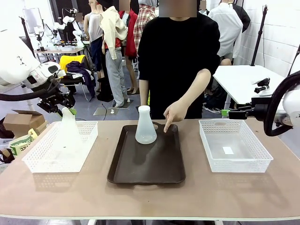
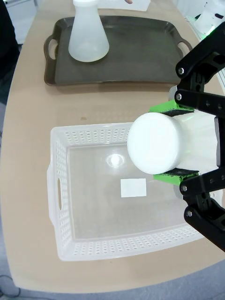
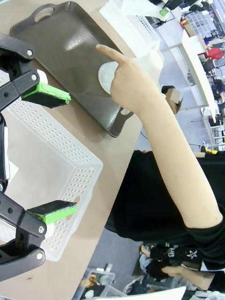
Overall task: Prepare the laboratory tools.
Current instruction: Place the picked Big flask upright in the Handle tray as directed by the person.
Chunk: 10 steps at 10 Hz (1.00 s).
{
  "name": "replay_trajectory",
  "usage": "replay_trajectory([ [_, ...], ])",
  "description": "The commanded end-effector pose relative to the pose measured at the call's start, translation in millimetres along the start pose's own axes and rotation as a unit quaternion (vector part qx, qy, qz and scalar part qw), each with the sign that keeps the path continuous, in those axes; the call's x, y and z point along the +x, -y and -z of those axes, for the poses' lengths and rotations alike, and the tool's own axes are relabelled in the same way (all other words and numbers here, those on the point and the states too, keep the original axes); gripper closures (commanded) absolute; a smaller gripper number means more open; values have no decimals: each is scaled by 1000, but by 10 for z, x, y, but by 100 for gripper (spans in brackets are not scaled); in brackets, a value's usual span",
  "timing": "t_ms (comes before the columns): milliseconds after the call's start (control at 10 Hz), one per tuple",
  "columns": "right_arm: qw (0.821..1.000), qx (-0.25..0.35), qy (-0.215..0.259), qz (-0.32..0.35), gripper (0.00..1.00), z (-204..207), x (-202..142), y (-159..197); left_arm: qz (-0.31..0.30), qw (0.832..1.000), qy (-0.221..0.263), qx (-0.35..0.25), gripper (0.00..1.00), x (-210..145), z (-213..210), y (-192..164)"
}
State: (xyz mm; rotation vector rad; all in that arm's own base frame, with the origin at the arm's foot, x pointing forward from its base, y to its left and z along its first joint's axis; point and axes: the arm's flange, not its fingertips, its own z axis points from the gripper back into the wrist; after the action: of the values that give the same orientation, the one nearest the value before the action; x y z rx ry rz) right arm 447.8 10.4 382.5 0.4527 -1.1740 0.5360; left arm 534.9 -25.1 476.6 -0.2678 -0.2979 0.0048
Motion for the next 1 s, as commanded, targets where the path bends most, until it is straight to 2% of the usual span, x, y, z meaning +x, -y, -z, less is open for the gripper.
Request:
replay_trajectory([
  [0,1000,0,-1,4,0,2,-9,-11,-2,1000,9,-16,100,-33,-17,-44],
  [400,1000,0,-1,4,0,2,-9,-11,0,1000,-1,0,100,-1,9,-1],
  [700,1000,0,-1,4,0,2,-9,-11,126,985,65,-93,100,-247,-424,259],
  [800,1000,0,-1,4,0,2,-9,-11,164,975,89,-119,100,-301,-573,354],
  [900,1000,0,-1,4,0,2,-9,-11,221,955,91,-173,100,-404,-705,490],
])
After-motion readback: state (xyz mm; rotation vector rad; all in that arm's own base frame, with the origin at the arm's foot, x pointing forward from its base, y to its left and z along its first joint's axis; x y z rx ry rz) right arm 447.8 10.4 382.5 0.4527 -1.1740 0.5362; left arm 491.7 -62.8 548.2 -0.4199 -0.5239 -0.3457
